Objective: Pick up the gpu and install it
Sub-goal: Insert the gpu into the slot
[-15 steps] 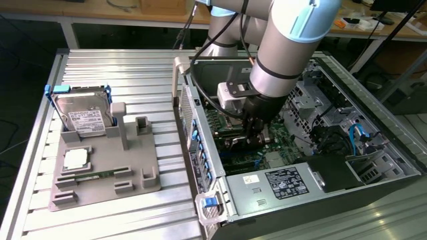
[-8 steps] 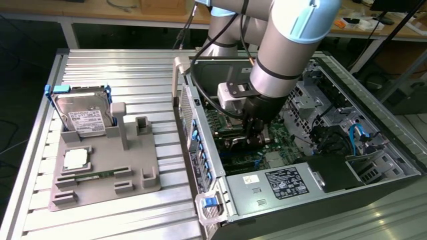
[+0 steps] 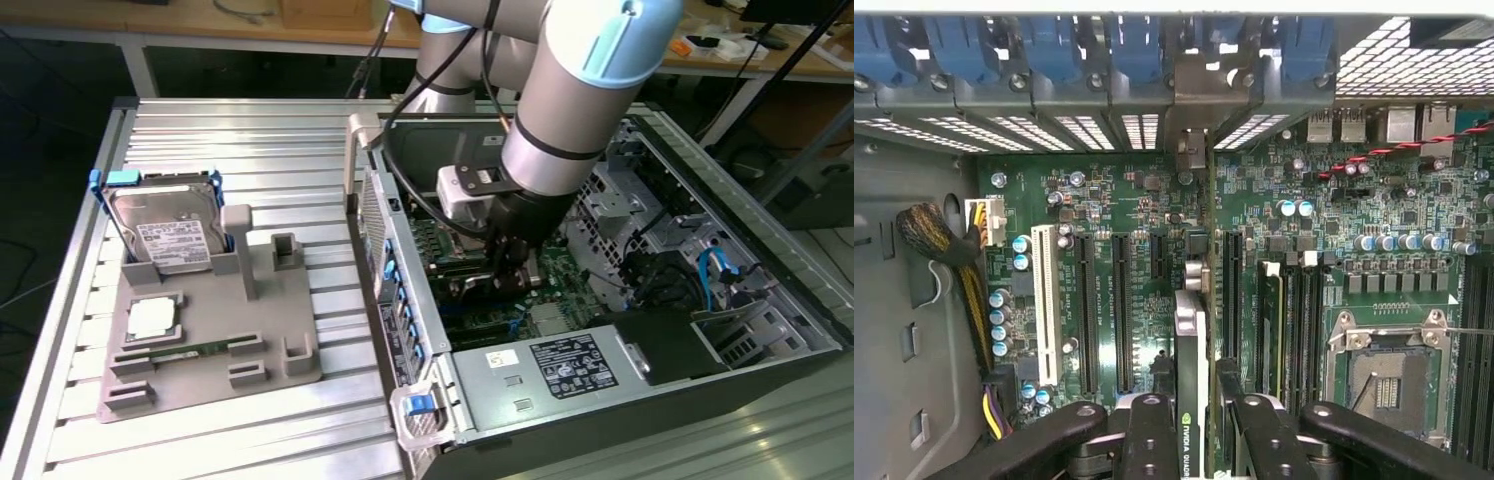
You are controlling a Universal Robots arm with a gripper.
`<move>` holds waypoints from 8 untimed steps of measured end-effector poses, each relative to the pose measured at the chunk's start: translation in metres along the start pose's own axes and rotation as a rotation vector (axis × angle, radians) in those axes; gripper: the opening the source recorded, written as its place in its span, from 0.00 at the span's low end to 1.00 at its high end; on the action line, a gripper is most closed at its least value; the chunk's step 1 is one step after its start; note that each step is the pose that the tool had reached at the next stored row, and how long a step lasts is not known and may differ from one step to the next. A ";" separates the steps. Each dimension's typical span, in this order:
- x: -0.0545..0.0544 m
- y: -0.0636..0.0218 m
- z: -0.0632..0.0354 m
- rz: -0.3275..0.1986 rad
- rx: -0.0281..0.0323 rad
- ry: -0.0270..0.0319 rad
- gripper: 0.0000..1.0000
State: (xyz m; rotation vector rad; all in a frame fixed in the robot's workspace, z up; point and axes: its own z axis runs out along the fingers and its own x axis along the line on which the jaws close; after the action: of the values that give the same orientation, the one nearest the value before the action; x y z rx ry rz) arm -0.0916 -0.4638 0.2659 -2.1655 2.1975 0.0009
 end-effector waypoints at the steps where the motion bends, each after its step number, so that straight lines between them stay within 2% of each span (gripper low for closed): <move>1: 0.000 -0.0001 0.0002 0.000 0.0000 -0.0001 0.27; 8: 0.000 -0.0005 0.0022 0.000 -0.0001 0.0001 0.27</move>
State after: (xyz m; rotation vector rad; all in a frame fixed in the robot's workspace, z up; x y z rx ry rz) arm -0.0911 -0.4638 0.2637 -2.1656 2.1976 0.0009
